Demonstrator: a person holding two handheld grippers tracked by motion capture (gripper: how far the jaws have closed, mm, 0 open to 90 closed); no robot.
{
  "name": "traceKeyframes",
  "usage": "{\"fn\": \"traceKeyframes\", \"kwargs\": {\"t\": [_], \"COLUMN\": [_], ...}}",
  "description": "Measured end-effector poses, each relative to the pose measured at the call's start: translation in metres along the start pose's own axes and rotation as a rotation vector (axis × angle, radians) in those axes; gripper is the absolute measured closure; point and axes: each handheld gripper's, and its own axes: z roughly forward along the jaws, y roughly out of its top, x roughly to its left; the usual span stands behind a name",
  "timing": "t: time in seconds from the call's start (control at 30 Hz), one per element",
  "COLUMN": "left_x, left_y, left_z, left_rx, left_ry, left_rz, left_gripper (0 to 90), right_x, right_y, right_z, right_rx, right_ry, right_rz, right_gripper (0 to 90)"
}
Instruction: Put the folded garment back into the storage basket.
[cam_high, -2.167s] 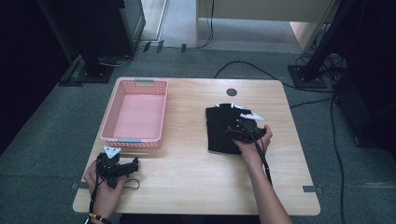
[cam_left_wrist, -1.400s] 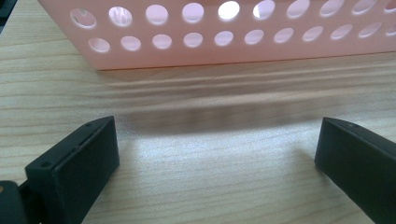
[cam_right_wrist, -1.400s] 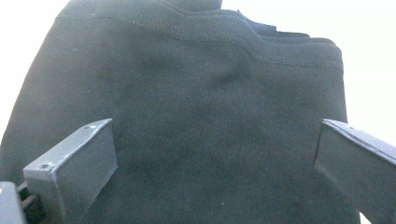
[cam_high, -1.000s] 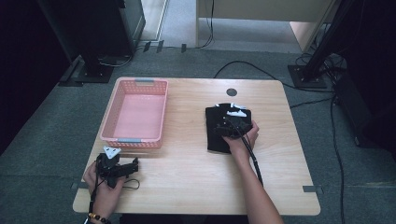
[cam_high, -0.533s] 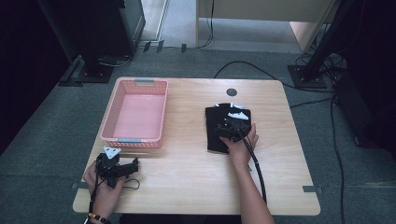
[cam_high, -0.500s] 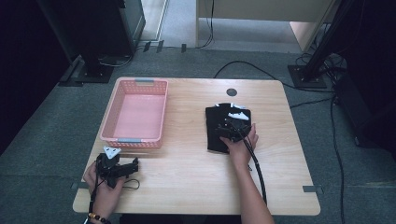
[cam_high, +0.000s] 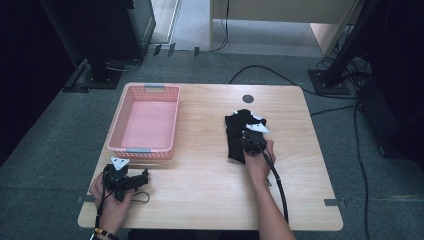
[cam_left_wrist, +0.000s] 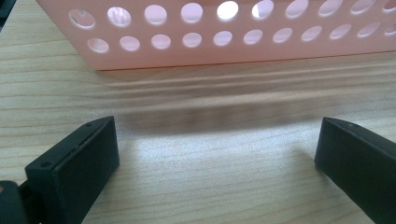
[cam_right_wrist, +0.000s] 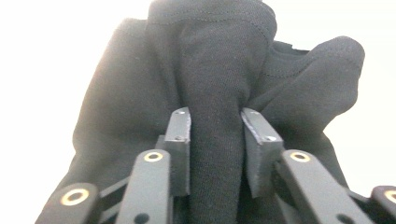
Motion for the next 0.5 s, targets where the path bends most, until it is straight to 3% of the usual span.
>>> {"fn": "traceKeyframes", "kwargs": {"t": [0.17, 0.3, 0.5], "left_x": [0.0, 0.0, 0.0], "left_y": [0.0, 0.0, 0.0], "left_z": [0.0, 0.0, 0.0], "left_rx": [0.001, 0.001, 0.001], "left_ry": [0.0, 0.0, 0.0], "left_rz": [0.001, 0.001, 0.001], "left_gripper": [0.0, 0.0, 0.0], "right_x": [-0.007, -0.001, 0.015], "right_y": [0.004, 0.009, 0.025], "right_z": [-0.003, -0.011, -0.025], "right_rx": [0.014, -0.013, -0.048], "right_ry": [0.051, 0.051, 0.103], "right_rz": [0.068, 0.063, 0.037], "right_gripper": [72.6, 74.8, 75.6]}}
